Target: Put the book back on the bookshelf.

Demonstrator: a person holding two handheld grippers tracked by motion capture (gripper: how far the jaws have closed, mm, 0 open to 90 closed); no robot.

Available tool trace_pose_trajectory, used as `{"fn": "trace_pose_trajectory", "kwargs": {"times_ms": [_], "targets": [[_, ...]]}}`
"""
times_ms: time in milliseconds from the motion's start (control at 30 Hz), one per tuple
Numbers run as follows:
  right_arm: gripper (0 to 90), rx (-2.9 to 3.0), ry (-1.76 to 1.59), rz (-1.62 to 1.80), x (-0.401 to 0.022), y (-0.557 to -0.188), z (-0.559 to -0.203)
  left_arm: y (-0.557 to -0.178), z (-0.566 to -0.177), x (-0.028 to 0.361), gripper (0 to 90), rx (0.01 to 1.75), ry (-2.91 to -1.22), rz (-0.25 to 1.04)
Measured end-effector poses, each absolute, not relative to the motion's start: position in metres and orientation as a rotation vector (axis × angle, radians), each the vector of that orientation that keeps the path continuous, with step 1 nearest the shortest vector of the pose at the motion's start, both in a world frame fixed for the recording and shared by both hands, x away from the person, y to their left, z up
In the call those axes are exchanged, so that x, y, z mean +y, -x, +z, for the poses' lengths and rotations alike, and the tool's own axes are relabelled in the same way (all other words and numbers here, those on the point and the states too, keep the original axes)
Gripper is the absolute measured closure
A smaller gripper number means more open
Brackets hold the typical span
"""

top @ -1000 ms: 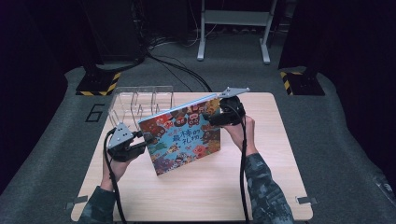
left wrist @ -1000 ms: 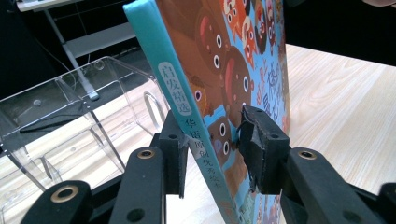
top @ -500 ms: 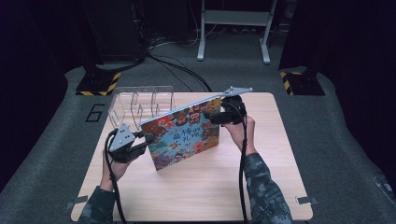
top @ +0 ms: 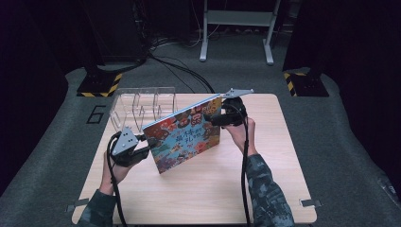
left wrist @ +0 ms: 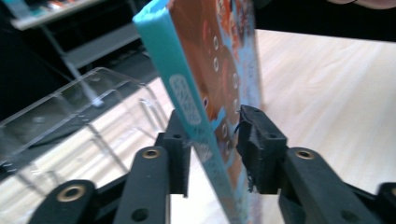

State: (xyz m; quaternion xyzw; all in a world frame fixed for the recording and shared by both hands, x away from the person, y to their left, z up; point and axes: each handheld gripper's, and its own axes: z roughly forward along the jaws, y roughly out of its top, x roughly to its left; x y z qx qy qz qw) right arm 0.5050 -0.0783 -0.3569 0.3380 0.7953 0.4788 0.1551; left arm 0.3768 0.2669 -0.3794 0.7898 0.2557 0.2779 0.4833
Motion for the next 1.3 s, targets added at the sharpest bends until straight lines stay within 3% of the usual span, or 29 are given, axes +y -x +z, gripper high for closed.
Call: {"fn": "trace_pose_trajectory", "kwargs": {"times_ms": [67,100,167,467,667,867,1100,1300], "targets": [[16.9,2.277,-0.972,1.369,-0.078,-0.505,-0.357,-0.379,-0.378,0.267,60.3,0.622,-1.906,0.660],[17.0,2.276,-0.973,1.367,-0.078,-0.505,-0.357,-0.386,-0.376,0.266,57.1,0.608,-1.897,0.569],[17.1,2.276,-0.973,1.365,-0.078,-0.504,-0.357,-0.391,-0.373,0.266,56.4,0.607,-1.881,0.533],[18.0,2.272,-0.983,1.367,-0.079,-0.502,-0.358,-0.405,-0.368,0.251,59.9,0.624,-1.916,0.471],[18.2,2.269,-0.985,1.360,-0.079,-0.502,-0.358,-0.414,-0.368,0.246,54.3,0.624,-1.938,0.411],[18.2,2.269,-0.976,1.365,-0.080,-0.502,-0.358,-0.417,-0.363,0.245,69.3,0.611,-1.925,0.435],[18.3,2.271,-0.986,1.350,-0.079,-0.502,-0.358,-0.422,-0.358,0.246,69.7,0.612,-1.923,0.431],[13.7,2.292,-0.998,1.359,-0.084,-0.501,-0.363,-0.421,-0.356,0.245,76.0,0.580,-1.953,0.393]]}}
